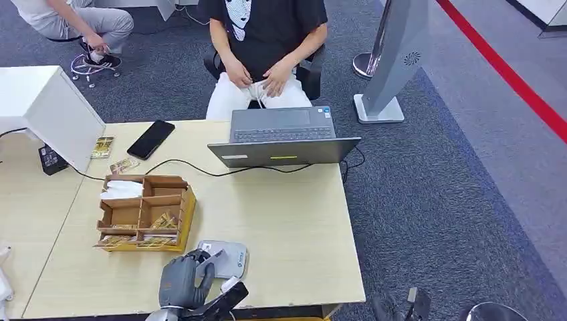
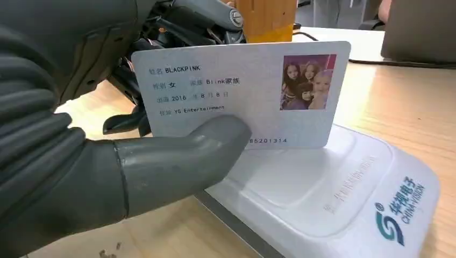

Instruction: Pass the card to the sensor for recognition and then transmit it.

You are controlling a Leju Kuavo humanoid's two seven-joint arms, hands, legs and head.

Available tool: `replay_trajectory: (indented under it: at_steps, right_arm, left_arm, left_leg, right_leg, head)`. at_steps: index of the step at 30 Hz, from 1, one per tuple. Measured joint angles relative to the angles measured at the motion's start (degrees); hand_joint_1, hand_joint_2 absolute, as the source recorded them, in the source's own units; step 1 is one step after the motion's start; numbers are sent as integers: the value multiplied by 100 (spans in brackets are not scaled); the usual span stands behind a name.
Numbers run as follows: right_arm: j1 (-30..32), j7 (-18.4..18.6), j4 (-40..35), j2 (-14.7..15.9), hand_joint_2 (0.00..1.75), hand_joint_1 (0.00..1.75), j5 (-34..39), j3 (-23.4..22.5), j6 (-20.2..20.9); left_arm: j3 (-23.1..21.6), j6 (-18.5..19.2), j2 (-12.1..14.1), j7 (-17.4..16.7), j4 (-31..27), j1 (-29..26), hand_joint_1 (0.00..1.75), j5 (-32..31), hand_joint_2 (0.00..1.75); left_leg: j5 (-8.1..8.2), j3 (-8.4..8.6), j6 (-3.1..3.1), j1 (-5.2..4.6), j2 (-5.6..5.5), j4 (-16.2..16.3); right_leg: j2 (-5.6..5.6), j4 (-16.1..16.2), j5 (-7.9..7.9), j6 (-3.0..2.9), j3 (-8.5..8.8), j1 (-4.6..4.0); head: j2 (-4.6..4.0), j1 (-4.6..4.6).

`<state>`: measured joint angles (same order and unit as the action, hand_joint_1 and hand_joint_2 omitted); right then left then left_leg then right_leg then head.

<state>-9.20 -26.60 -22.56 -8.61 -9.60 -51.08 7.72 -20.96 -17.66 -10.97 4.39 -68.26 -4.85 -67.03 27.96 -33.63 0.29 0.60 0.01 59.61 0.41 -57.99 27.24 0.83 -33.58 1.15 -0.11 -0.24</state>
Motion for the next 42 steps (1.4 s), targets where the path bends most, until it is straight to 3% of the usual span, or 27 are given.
replay_trajectory:
  at_steps: [3,7,13,19,25,33,42]
  right_arm:
    - [13,-39,-17,0,175,0,-18,-11,-4]
    - [13,-68,-46,0,175,0,-107,-13,-98]
    - [-29,-26,-46,-11,175,0,-221,20,-118]
    - [-152,57,-31,-52,175,0,-350,155,-168]
    - [-235,100,6,-59,175,0,-404,267,-171]
    - [-272,118,39,-61,175,0,-418,367,-173]
    - [-380,201,116,-96,175,0,-522,538,-206]
  left_arm:
    - [-50,-79,0,74,-9,7,175,17,175]
    - [-57,190,-29,249,-195,151,175,-149,175]
    - [-57,109,-175,376,-986,344,175,-750,175]
    - [-57,15,-201,26,-1650,686,175,-1350,175]
    - [-52,20,-197,-116,-1954,905,175,-1493,175]
    - [-26,31,-149,-206,-2046,1023,175,-1642,175]
    - [415,324,24,-507,-2039,1594,175,-2070,175]
  left_leg:
    - [0,0,0,0,0,0]
    - [-1,-2,0,0,-4,0]
    - [-2,-3,1,0,-5,2]
    - [-3,-3,1,1,-5,2]
    - [-3,-4,1,0,-5,2]
    - [-3,-6,1,0,-7,2]
    - [-12,-4,-4,2,-9,2]
  right_leg:
    - [0,0,0,0,0,0]
    - [-6,0,-2,0,0,0]
    - [-6,-1,-3,0,0,0]
    - [-6,-2,-2,0,0,-1]
    - [-6,-2,-2,0,0,0]
    - [-6,-2,-1,0,0,0]
    - [-6,-5,-3,-1,0,-1]
  head:
    - [0,-2]
    - [0,0]
    - [0,0]
    - [0,0]
    - [0,0]
    - [0,0]
    - [0,0]
